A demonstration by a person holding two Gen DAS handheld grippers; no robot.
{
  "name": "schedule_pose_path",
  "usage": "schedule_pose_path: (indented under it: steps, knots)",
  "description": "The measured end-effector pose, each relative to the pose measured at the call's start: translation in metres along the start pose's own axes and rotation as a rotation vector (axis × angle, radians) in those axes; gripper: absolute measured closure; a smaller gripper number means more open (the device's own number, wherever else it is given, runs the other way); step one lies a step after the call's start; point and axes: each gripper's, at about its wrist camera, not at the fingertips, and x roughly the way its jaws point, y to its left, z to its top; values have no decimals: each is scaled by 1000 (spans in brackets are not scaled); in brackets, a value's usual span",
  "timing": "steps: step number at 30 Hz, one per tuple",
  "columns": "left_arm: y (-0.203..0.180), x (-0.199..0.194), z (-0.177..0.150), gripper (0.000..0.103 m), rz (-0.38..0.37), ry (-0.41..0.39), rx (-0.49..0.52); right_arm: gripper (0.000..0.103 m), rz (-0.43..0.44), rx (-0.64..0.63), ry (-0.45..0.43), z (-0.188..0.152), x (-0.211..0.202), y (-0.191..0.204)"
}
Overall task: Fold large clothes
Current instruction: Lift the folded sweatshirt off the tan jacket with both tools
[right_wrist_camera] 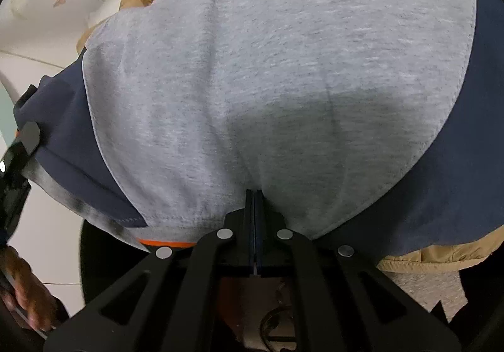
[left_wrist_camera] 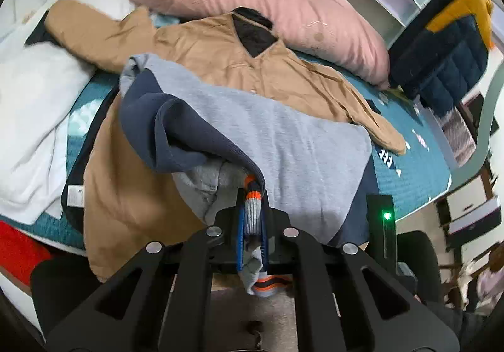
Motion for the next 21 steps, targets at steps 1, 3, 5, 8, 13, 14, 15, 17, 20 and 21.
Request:
schedule_pose_path:
  steps: [1, 3, 5, 8, 13, 14, 15, 17, 20, 21]
  knots:
    - [-5, 0, 1, 96, -10, -5, 4, 102, 15, 1, -32, 0, -8, 1]
    - [-15, 0, 4, 96, -41, -12, 13, 102, 39, -34, -104, 1, -26, 8]
    - [-27, 0, 6, 96, -55, -19, 37, 102, 99, -75, -191, 4, -45, 18]
    - [-49, 3, 8, 96, -96, -15, 88, 102, 160, -88, -220, 6, -55, 24]
    - [-97, 20, 9, 96, -178, 15, 173, 102, 200, -25, -284, -3, -77, 7]
    - [-108, 26, 8, 96, -192, 21, 189, 102, 193, -6, -303, -6, -84, 2]
    - [-119, 32, 7, 96, -211, 32, 207, 102, 190, 10, -318, -9, -89, -2]
    - [-138, 44, 5, 96, -250, 57, 234, 102, 149, 55, -357, -16, -103, -21]
    - [-169, 69, -2, 96, -297, 111, 269, 102, 81, 107, -392, -25, -119, -43]
    - [-177, 77, -4, 96, -304, 128, 277, 102, 43, 124, -404, -29, -125, -52]
